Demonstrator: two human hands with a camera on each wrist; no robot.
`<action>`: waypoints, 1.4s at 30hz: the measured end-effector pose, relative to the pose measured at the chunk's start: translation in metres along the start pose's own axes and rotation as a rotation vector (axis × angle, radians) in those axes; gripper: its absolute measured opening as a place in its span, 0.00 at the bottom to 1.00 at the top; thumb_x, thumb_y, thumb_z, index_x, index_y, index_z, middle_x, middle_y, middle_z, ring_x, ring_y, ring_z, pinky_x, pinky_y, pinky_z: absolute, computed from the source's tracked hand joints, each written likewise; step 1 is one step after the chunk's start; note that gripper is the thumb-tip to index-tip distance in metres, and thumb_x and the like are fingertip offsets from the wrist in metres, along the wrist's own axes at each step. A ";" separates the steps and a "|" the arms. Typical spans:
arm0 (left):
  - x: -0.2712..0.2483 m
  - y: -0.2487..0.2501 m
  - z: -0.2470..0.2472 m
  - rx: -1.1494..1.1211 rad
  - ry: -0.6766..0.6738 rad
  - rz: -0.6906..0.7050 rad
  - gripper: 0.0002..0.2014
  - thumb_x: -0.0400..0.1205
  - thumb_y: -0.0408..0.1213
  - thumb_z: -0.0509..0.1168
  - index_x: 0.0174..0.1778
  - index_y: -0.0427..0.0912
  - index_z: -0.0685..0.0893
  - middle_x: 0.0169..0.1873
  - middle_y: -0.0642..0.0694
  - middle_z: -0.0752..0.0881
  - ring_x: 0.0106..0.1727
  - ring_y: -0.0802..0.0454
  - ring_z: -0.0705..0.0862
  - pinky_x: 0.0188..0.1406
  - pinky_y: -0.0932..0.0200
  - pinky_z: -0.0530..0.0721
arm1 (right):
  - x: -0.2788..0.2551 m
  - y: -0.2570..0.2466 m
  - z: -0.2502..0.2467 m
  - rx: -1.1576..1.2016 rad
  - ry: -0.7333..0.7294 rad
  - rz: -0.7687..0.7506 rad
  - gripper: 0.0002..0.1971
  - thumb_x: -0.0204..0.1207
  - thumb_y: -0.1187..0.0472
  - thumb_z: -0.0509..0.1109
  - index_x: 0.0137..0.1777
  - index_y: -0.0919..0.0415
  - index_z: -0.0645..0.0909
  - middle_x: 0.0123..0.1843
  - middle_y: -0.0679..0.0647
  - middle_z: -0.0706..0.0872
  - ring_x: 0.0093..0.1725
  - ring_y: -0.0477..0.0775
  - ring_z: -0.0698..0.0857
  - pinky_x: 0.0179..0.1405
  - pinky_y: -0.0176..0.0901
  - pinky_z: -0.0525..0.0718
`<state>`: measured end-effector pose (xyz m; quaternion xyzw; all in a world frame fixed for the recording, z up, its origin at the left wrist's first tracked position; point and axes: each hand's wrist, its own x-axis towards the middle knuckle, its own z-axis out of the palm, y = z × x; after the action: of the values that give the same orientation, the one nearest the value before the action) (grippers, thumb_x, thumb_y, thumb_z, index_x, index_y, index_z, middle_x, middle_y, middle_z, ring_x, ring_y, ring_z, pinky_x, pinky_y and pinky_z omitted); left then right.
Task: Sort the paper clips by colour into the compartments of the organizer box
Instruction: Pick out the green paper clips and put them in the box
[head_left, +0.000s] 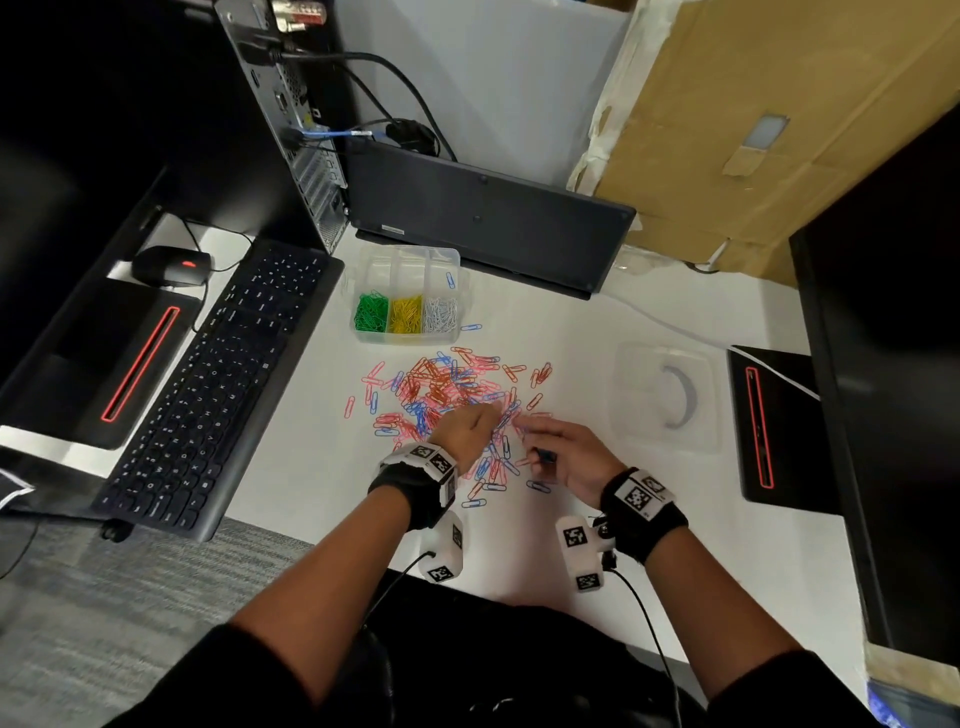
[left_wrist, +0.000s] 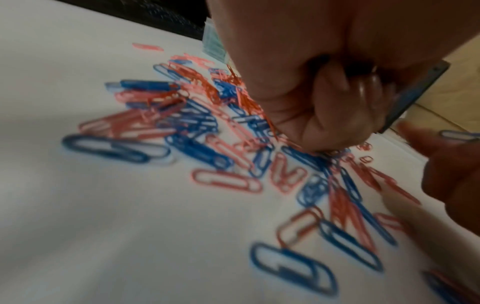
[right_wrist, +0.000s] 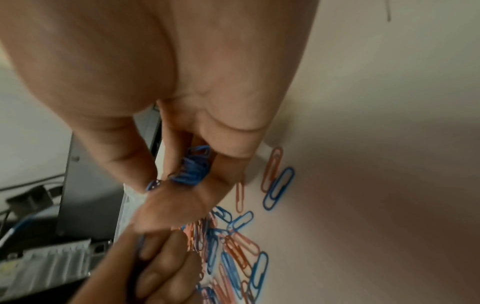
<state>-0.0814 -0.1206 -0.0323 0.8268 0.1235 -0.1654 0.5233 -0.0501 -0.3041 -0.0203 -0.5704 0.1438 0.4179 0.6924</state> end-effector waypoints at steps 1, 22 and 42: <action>-0.002 -0.001 0.004 -0.011 -0.032 0.008 0.19 0.89 0.46 0.55 0.36 0.40 0.78 0.29 0.40 0.79 0.31 0.50 0.74 0.35 0.56 0.75 | -0.005 -0.001 -0.001 0.079 -0.036 0.039 0.11 0.80 0.72 0.66 0.61 0.68 0.84 0.37 0.56 0.83 0.33 0.51 0.81 0.32 0.39 0.83; -0.052 -0.035 -0.011 0.275 -0.119 0.200 0.15 0.65 0.43 0.83 0.46 0.47 0.93 0.26 0.59 0.73 0.26 0.65 0.71 0.28 0.75 0.66 | -0.012 0.034 -0.017 -0.798 0.189 -0.370 0.05 0.72 0.62 0.79 0.37 0.57 0.87 0.38 0.53 0.90 0.34 0.46 0.83 0.36 0.35 0.82; -0.053 -0.035 -0.015 0.412 -0.001 0.317 0.13 0.66 0.50 0.82 0.39 0.46 0.92 0.29 0.60 0.77 0.28 0.62 0.73 0.31 0.72 0.68 | -0.025 0.045 0.005 -0.931 0.120 -0.335 0.05 0.67 0.56 0.83 0.37 0.51 0.89 0.27 0.34 0.80 0.26 0.38 0.74 0.33 0.28 0.70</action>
<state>-0.1408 -0.0938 -0.0337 0.9249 -0.0444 -0.1034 0.3632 -0.1003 -0.3101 -0.0326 -0.8573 -0.1121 0.2871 0.4123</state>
